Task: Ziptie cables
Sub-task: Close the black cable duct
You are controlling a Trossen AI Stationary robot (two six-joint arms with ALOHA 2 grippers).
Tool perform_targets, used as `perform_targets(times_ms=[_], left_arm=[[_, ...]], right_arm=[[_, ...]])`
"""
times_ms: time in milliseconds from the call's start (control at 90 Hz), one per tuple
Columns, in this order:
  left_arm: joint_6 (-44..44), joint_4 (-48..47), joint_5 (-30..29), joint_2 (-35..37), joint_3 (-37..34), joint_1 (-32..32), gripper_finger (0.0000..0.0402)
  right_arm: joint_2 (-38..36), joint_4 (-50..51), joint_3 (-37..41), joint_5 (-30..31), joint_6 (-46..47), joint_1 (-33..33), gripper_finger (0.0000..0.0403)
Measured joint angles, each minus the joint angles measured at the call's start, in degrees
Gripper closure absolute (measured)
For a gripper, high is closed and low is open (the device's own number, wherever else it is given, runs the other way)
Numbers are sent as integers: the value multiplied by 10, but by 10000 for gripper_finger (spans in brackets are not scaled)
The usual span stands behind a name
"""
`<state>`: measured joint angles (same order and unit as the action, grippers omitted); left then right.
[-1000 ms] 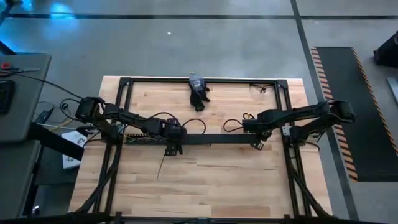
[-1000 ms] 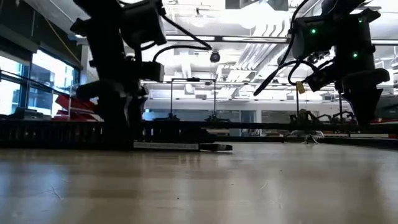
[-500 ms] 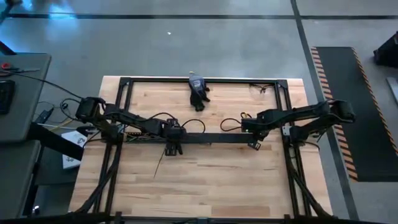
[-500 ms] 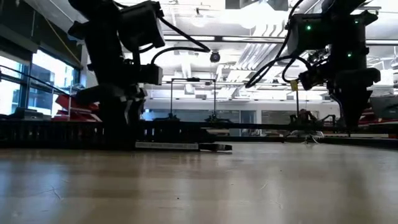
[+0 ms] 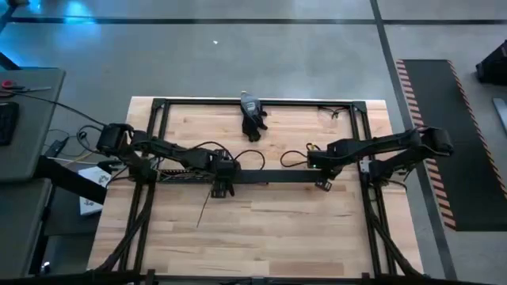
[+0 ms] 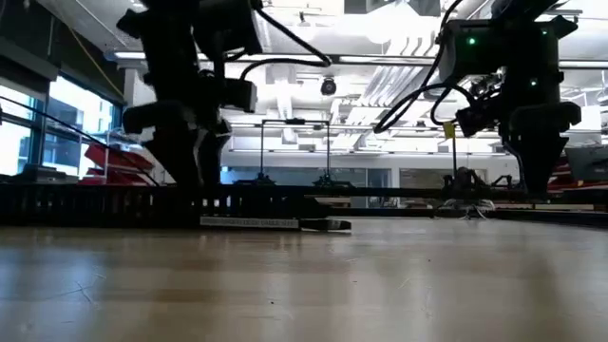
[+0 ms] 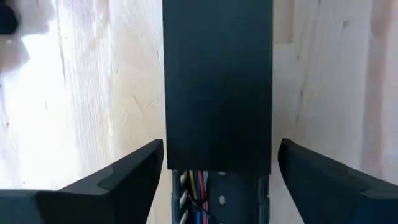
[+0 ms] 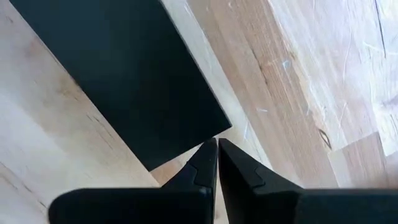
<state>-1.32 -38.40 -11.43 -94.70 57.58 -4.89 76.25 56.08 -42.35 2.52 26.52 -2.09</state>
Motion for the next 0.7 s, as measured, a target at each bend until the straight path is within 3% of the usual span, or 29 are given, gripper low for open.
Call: perform_targets(times_ms=[222, 400, 700], left_arm=[[-17, -100, -7, 0, -16, 1, 103], [-25, -84, 1, 0, -50, 1, 110], [5, -8, -28, 0, -69, 1, 192]], right_arm=[[0, 2, 0, 0, 0, 0, 403], [0, -2, 0, 0, -9, 0, 403], [0, -72, 0, 14, -23, 0, 403]])
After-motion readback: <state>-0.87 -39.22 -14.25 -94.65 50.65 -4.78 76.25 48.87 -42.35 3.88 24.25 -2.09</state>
